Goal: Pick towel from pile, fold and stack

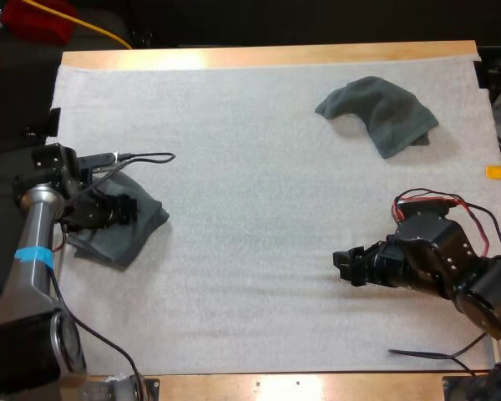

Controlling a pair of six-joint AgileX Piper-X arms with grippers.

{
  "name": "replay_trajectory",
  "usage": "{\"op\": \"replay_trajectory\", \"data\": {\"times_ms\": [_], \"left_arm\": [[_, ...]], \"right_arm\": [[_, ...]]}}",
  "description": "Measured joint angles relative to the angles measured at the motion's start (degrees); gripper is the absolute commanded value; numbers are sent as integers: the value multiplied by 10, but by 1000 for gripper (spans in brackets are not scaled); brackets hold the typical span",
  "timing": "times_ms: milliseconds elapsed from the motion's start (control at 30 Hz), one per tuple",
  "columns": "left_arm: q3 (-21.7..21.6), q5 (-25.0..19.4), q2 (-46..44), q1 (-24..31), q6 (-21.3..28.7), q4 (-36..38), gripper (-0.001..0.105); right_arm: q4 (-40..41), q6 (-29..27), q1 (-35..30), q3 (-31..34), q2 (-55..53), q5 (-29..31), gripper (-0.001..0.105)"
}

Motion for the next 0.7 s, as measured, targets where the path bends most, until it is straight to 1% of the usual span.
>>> {"op": "replay_trajectory", "data": {"times_ms": [267, 333, 433, 500, 567, 700], "left_arm": [[-2, 0, 9, 0, 0, -3, 70], [-11, 7, 9, 0, 0, 11, 70], [-36, 24, 6, 0, 1, 32, 70], [-51, 41, -4, 0, 4, 45, 70], [-64, 48, -20, -1, 5, 50, 70], [-69, 54, -77, -1, 5, 52, 70]], "right_arm": [[0, 0, 0, 0, 0, 0, 69], [0, 0, 0, 0, 0, 0, 69], [0, 0, 0, 0, 0, 0, 69], [0, 0, 0, 0, 0, 0, 69], [0, 0, 0, 0, 0, 0, 69], [0, 0, 0, 0, 0, 0, 69]]}}
